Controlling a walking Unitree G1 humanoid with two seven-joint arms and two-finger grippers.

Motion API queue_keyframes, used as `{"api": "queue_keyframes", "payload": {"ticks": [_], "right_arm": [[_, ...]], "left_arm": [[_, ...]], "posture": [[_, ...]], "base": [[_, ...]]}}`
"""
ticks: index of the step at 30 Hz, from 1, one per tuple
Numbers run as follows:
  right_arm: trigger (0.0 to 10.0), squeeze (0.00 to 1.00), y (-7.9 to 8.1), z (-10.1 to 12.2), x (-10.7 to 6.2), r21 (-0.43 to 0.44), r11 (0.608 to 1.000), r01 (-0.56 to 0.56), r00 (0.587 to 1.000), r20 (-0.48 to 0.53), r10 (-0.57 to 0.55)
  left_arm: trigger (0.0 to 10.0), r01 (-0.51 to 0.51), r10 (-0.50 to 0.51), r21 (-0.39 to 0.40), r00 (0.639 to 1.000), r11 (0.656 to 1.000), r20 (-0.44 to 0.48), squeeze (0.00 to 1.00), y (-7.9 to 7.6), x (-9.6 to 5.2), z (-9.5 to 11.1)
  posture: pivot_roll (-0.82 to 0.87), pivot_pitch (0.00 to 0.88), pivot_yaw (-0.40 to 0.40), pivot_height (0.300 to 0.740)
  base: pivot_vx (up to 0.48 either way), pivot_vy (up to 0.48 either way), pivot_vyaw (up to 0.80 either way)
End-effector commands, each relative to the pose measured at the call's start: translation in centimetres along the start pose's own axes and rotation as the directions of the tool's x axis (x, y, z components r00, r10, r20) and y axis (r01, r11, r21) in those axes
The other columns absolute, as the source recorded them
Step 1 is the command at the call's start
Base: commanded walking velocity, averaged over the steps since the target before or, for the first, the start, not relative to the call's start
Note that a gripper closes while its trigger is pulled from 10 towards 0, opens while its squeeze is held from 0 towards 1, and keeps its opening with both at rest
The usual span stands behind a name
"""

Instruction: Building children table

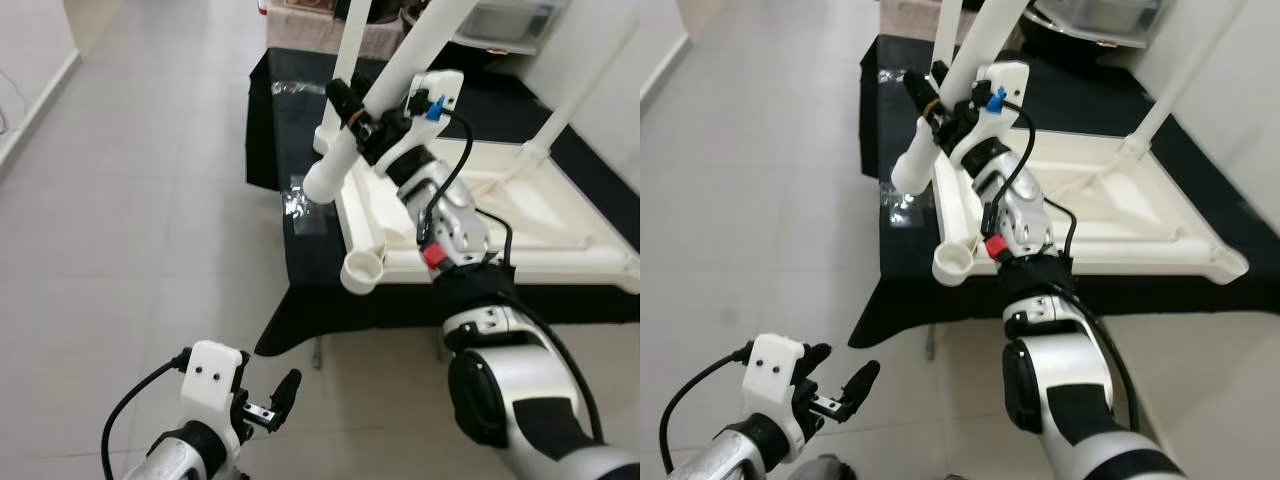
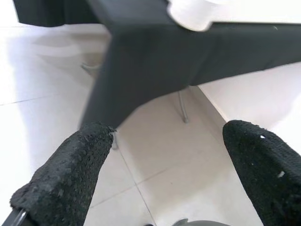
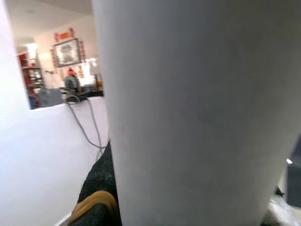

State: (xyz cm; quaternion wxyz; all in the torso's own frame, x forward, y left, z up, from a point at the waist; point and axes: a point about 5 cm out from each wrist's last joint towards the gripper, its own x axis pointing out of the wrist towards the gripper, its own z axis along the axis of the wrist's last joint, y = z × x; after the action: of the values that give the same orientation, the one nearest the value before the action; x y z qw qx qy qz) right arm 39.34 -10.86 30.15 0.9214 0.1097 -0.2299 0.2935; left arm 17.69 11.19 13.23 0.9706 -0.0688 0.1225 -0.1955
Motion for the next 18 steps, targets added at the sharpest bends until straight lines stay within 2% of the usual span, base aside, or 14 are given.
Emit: {"api": "queue_keyframes", "payload": {"ticks": [1, 11, 14, 15, 17, 18], "right_arm": [[10.0, 0.00, -0.7, 0.6, -0.2, -0.016, 1.000, 0.016, 1.000, 0.021, -0.016], [10.0, 0.00, -1.7, 1.3, -0.4, -0.003, 1.000, 0.019, 0.999, 0.025, -0.019], [10.0, 0.00, -2.1, 1.2, -0.4, 0.014, 0.999, -0.041, 0.999, -0.032, 0.041], [10.0, 0.00, -2.9, 1.6, -0.6, 0.031, 0.990, -0.137, 0.984, -0.108, 0.140], [10.0, 0.00, -3.3, 1.9, -0.7, 0.038, 0.985, -0.166, 0.977, -0.127, 0.170], [10.0, 0.00, -3.5, 2.2, -0.9, 0.039, 0.971, -0.237, 0.957, -0.163, 0.240]], "left_arm": [[10.0, 0.007, -0.007, -0.007, 1.000, 1.000, -0.017, 0.00, -0.2, -0.1, -0.3], [10.0, 0.001, -0.001, -0.009, 1.000, 1.000, -0.010, 0.00, -0.3, -0.1, -0.1], [10.0, 0.001, -0.001, -0.009, 1.000, 1.000, -0.011, 0.00, -0.3, -0.2, -0.1], [10.0, -0.001, 0.001, -0.005, 1.000, 1.000, -0.011, 0.00, -0.3, -0.3, -0.1], [10.0, -0.002, 0.002, -0.003, 1.000, 1.000, -0.010, 0.00, -0.3, -0.4, 0.0], [10.0, -0.002, 0.002, 0.000, 1.000, 1.000, -0.013, 0.00, -0.2, -0.6, -0.1]], "posture": [[0.12, 0.181, -0.139, 0.740], [0.12, 0.185, -0.138, 0.740], [0.12, 0.188, -0.136, 0.740], [0.14, 0.201, -0.134, 0.740], [0.14, 0.201, -0.135, 0.740], [0.14, 0.205, -0.130, 0.740]], "base": [[0.000, 0.000, 0.00], [0.000, 0.000, 0.00], [0.000, 0.000, 0.00], [0.000, 0.000, 0.00], [0.000, 0.000, 0.00], [0.000, 0.000, 0.00]]}}
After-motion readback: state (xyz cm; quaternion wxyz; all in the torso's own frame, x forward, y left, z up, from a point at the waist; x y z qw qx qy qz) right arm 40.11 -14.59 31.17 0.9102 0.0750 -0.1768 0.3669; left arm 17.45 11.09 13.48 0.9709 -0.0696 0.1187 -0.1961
